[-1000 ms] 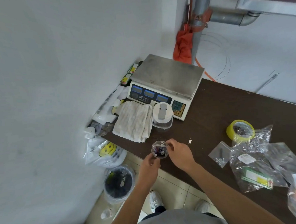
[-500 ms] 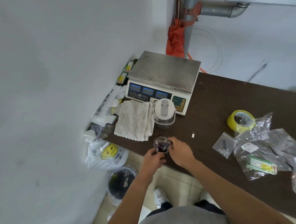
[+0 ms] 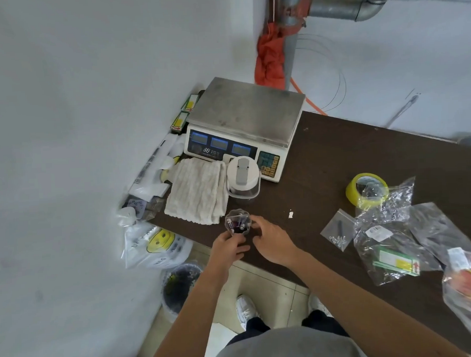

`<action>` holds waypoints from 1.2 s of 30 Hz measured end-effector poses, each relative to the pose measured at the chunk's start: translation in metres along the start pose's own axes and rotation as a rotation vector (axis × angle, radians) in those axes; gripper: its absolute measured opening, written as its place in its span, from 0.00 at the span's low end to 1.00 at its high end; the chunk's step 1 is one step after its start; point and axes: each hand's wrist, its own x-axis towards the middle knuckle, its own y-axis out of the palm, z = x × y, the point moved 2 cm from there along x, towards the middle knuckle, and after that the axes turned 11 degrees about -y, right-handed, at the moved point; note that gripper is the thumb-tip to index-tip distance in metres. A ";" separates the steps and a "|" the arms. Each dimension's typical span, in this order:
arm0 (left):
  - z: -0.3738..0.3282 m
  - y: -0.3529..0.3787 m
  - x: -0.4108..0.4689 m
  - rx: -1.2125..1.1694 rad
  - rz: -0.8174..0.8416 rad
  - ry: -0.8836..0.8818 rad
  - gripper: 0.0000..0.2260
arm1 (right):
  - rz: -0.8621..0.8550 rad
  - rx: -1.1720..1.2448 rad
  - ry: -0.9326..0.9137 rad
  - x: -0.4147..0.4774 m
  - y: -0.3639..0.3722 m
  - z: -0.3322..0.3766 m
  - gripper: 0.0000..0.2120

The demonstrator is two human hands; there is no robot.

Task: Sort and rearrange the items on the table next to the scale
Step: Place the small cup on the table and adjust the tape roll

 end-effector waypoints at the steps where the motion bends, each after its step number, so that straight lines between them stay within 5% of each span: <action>1: 0.001 0.003 0.000 0.018 -0.007 -0.023 0.11 | 0.013 -0.009 -0.007 0.000 -0.004 0.000 0.29; 7: -0.002 0.034 -0.014 0.167 0.043 -0.192 0.08 | 0.008 0.004 -0.049 0.000 -0.045 -0.002 0.27; 19: -0.081 0.149 -0.032 0.469 0.111 0.104 0.11 | -0.206 -0.402 -0.078 -0.003 -0.191 -0.057 0.21; 25: -0.118 0.194 -0.028 0.536 0.094 0.207 0.09 | -0.320 -0.454 0.094 -0.012 -0.255 -0.105 0.27; 36: -0.140 0.266 -0.014 0.857 0.071 0.224 0.15 | -0.174 -0.311 0.330 -0.025 -0.262 -0.184 0.28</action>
